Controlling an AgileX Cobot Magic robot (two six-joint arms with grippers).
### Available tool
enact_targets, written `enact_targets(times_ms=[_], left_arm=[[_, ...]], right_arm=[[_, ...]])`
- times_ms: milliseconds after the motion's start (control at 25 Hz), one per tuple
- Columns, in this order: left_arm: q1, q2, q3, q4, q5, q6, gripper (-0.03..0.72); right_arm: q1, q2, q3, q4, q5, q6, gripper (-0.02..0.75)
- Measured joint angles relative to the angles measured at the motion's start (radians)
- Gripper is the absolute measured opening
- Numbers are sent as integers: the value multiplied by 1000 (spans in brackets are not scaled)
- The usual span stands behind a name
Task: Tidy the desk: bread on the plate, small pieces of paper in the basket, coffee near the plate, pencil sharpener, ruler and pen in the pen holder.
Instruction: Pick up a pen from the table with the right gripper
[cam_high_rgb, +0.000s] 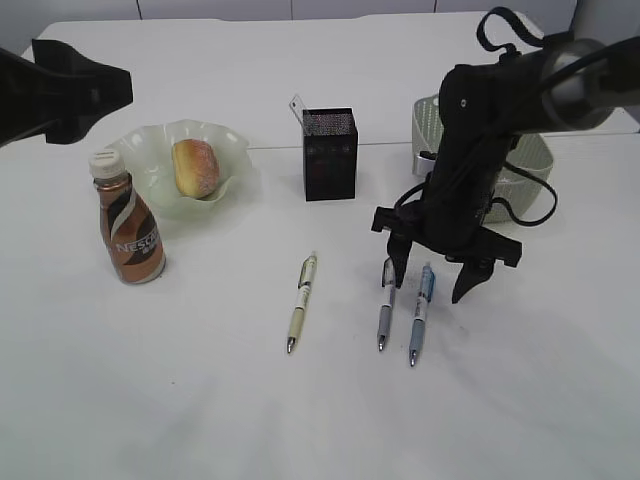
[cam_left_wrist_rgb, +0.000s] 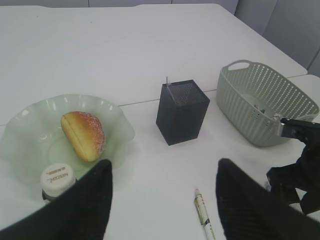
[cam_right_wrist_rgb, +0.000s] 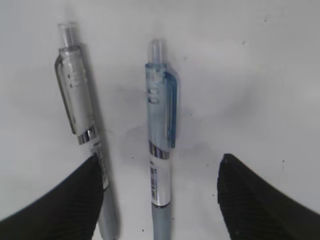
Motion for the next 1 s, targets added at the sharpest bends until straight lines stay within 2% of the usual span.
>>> enact_targets(times_ms=[1000], left_arm=[[0,0,0,0,0,0,475]], right_arm=[[0,33,-2,1,4,1,552]])
